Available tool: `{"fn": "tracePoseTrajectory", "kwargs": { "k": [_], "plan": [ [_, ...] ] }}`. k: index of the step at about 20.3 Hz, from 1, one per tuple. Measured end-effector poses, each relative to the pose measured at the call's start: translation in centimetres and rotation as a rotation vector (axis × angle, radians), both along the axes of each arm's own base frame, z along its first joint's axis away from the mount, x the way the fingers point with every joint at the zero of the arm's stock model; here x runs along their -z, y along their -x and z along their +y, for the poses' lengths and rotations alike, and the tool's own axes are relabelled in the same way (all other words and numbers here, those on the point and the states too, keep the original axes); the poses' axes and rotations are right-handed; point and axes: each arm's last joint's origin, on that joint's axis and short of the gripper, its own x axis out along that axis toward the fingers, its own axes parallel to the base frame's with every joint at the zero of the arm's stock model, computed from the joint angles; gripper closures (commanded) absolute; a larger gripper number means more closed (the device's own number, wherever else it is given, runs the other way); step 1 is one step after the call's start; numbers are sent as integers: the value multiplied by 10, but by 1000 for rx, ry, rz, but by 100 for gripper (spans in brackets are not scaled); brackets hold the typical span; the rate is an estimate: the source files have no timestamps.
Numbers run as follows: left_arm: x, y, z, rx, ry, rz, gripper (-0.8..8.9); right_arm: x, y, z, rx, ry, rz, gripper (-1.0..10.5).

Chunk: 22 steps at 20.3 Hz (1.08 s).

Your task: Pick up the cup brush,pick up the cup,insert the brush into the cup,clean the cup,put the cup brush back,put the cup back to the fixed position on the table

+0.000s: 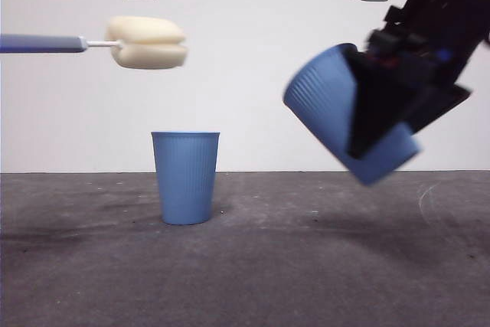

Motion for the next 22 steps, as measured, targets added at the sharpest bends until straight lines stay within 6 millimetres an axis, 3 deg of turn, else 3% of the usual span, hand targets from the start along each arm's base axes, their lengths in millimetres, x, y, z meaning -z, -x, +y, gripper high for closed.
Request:
{"fn": "tracePoseTrajectory", "kwargs": {
  "k": [9,16,22],
  "plan": [
    [16,7,-50,389,-206,37,822,-11,36,12,-171,415,24,959],
    [32,4,-85,526,-261,35,822,-9,55,26,-298,608,-52,960],
    [36,6,-95,574,-274,44,822,2,57,37,-362,721,-72,960]
  ]
}}
